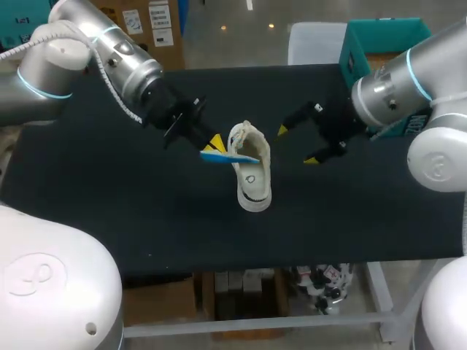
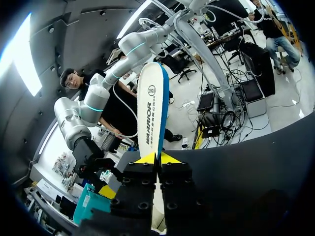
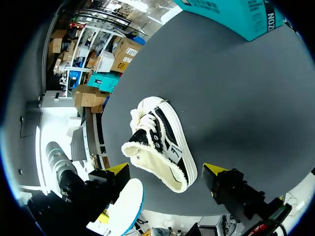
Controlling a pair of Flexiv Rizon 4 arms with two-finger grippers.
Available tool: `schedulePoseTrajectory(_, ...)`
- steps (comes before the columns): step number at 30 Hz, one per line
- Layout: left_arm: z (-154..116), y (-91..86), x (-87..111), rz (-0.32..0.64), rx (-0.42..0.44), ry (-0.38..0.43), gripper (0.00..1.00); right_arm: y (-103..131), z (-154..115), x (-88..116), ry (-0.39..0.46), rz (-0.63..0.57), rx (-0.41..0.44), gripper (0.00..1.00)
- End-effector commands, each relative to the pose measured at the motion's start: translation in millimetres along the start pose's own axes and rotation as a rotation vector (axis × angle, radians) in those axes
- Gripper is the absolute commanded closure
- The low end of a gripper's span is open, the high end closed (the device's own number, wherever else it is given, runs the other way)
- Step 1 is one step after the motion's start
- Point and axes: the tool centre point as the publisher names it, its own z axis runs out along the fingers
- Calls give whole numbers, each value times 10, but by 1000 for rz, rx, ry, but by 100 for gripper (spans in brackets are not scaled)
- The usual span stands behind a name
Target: Open the shoe tongue, take the insole out of the shoe, put the insole back into the shoe, and pack the shoe into the shoebox
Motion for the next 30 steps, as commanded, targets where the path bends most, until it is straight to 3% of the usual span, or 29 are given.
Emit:
schedulePoseTrajectory(1, 17, 19, -12, 3, -4, 2, 100, -18, 156, 40, -79, 231, -38, 0)
schedulePoseTrajectory(2, 17, 38, -18, 4, -5, 1, 100, -37, 190, 50, -81, 327, -22, 0)
schedulePoseTrajectory(5, 34, 87, -31, 4, -3, 2, 100, -85, 252, 69, -65, 445, 22, 0)
schedulePoseTrajectory(13, 131, 168, 26, 46, -26, 17, 100, -135, 174, 47, 76, 632, 71, 0)
schedulePoseTrajectory(15, 148, 186, 32, 56, -29, 17, 100, -143, 133, 42, 108, 654, 77, 9)
schedulePoseTrajectory(18, 163, 214, 26, 68, -32, 15, 100, -172, 98, 67, 149, 682, 89, 1)
schedulePoseTrajectory(26, 202, 273, 26, 95, -61, 4, 100, -299, 161, 122, 243, 718, 197, 0)
schedulePoseTrajectory(30, 216, 308, 29, 108, -62, 2, 100, -366, 253, 122, 250, 748, 209, 0)
